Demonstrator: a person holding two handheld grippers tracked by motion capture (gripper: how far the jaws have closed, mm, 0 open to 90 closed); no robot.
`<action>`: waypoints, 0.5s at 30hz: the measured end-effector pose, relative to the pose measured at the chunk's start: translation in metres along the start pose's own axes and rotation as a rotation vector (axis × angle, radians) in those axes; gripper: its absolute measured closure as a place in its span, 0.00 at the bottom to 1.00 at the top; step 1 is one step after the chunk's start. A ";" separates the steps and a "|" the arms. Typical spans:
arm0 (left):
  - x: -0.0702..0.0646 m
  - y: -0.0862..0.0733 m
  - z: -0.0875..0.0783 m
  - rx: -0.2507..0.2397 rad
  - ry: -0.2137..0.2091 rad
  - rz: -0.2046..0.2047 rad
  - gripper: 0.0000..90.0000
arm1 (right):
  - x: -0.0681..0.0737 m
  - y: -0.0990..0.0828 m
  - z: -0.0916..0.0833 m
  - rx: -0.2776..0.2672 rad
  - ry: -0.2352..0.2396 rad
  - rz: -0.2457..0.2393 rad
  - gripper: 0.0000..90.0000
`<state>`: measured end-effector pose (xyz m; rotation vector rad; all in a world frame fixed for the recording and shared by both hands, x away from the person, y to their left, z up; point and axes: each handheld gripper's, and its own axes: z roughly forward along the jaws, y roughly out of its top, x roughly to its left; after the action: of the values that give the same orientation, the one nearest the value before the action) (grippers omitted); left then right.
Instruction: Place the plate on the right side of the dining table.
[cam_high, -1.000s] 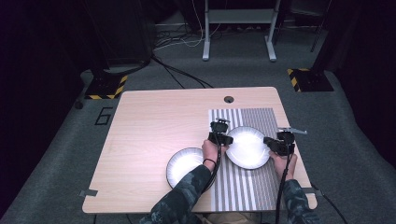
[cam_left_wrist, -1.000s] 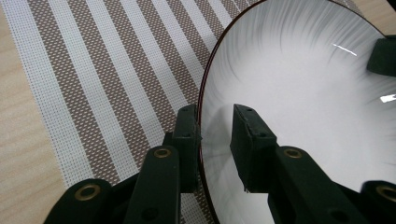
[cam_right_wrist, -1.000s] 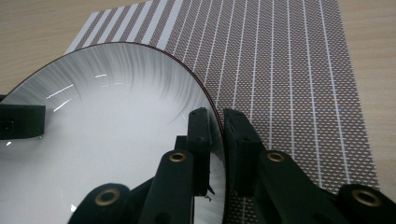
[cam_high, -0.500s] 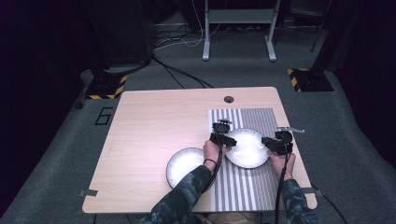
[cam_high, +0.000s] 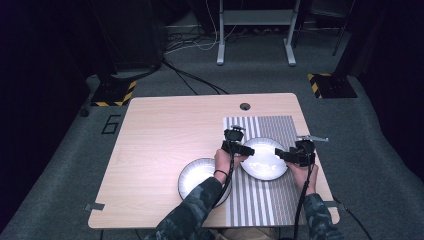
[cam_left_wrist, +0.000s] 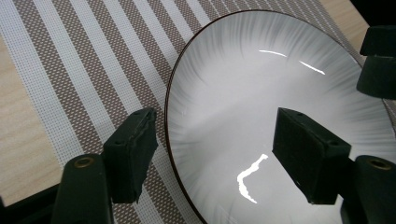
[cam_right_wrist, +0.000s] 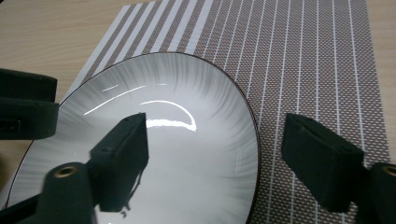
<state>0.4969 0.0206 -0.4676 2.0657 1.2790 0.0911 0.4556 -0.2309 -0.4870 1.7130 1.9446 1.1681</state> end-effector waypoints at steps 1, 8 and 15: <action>0.000 0.000 -0.002 -0.005 -0.011 0.009 0.30 | 0.002 0.000 -0.002 -0.003 0.002 -0.012 0.19; 0.000 -0.004 -0.016 -0.023 -0.046 0.036 0.20 | 0.011 -0.001 -0.017 -0.004 -0.001 -0.062 0.06; 0.002 -0.012 -0.026 -0.040 -0.060 0.060 0.17 | 0.015 -0.004 -0.028 0.008 0.016 -0.097 0.00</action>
<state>0.4780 0.0389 -0.4554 2.0577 1.1704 0.0804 0.4300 -0.2277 -0.4676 1.5978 2.0204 1.1449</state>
